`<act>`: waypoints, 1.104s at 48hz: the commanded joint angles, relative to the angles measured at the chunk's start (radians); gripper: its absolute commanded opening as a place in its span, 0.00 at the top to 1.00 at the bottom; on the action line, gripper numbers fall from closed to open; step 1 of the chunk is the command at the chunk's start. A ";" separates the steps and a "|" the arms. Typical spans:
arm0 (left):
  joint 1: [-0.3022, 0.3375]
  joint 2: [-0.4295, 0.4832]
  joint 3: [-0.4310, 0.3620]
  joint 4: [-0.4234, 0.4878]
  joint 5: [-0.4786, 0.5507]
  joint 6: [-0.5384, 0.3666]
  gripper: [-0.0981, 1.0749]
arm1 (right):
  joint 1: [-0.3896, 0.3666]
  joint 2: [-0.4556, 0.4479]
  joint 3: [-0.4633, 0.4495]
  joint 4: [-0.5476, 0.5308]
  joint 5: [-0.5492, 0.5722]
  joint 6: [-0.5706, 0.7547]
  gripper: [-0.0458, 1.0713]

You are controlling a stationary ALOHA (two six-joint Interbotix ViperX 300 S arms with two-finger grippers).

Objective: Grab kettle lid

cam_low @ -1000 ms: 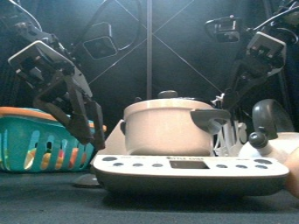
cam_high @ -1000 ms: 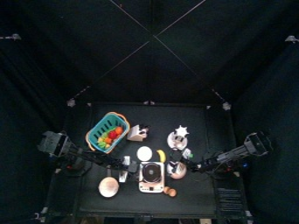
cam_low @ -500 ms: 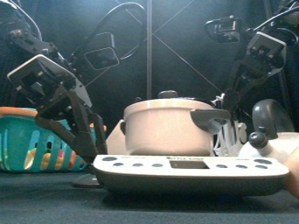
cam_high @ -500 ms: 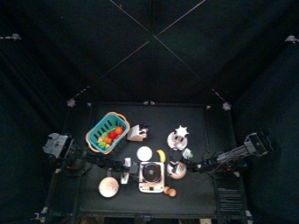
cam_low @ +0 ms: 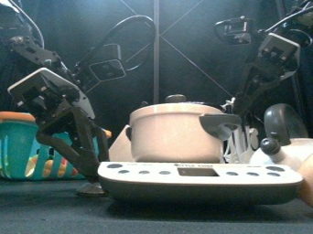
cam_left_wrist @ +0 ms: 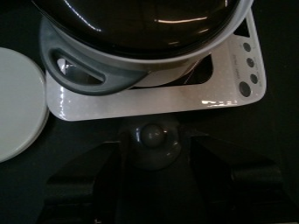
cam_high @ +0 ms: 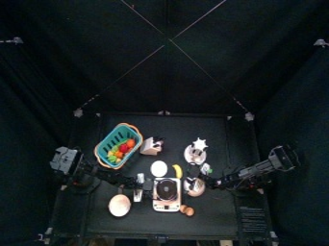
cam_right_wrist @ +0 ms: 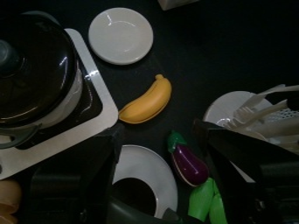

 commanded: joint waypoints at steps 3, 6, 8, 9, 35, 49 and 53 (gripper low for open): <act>0.003 -0.006 -0.012 -0.009 -0.005 0.000 0.22 | -0.005 -0.011 -0.008 -0.003 -0.003 0.003 0.11; 0.003 -0.006 -0.011 -0.012 -0.005 0.000 0.25 | -0.003 -0.011 -0.006 -0.003 -0.003 0.003 0.11; 0.005 -0.006 -0.009 -0.014 -0.006 0.000 0.28 | -0.005 -0.011 -0.006 -0.003 -0.003 0.003 0.11; 0.005 -0.006 -0.009 -0.014 -0.005 -0.002 0.30 | -0.003 -0.011 -0.006 -0.003 -0.003 0.003 0.11; 0.005 -0.077 0.028 -0.038 0.041 -0.003 0.42 | -0.003 -0.009 -0.006 0.003 -0.003 0.003 0.11; 0.003 -0.144 0.052 -0.052 0.074 -0.003 0.42 | -0.005 -0.009 -0.006 0.003 -0.003 0.003 0.11; 0.005 -0.152 0.055 -0.054 0.075 -0.003 0.42 | -0.005 -0.008 -0.006 0.003 -0.003 0.003 0.11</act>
